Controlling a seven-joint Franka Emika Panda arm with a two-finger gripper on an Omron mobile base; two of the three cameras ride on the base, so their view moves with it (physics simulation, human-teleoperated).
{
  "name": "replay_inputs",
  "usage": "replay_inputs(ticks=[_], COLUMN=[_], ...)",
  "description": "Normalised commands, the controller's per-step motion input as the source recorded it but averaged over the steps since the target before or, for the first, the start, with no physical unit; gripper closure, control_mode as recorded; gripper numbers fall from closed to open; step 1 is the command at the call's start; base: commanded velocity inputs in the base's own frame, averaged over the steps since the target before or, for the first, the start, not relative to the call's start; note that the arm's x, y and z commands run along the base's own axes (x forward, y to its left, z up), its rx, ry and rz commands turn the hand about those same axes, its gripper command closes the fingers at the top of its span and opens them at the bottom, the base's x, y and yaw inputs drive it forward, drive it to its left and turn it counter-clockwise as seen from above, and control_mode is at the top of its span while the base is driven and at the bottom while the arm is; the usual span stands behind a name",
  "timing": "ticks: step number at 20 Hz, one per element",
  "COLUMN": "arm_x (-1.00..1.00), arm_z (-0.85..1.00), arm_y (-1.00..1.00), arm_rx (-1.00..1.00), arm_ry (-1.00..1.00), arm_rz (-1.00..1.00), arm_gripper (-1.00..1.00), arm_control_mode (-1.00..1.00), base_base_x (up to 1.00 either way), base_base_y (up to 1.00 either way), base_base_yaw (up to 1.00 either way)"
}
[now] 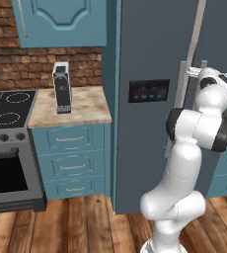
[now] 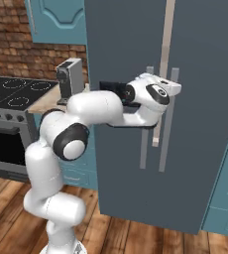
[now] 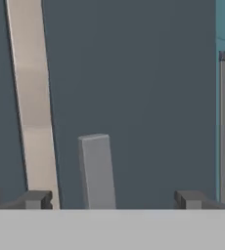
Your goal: Take the bottled waters from the counter and place them in the freezer to freeze. Close the freezer door after placing the bottles.
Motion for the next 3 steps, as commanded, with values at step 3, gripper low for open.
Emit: replay_inputs(ticks=[3], arm_x=[-0.31], arm_z=[0.0], arm_y=[0.45], arm_rx=[-0.03], arm_ry=[-0.01], arm_rz=[0.01], arm_gripper=[-1.0], arm_control_mode=[-1.0], base_base_x=[0.0], base_base_y=[0.0], base_base_yaw=[0.0])
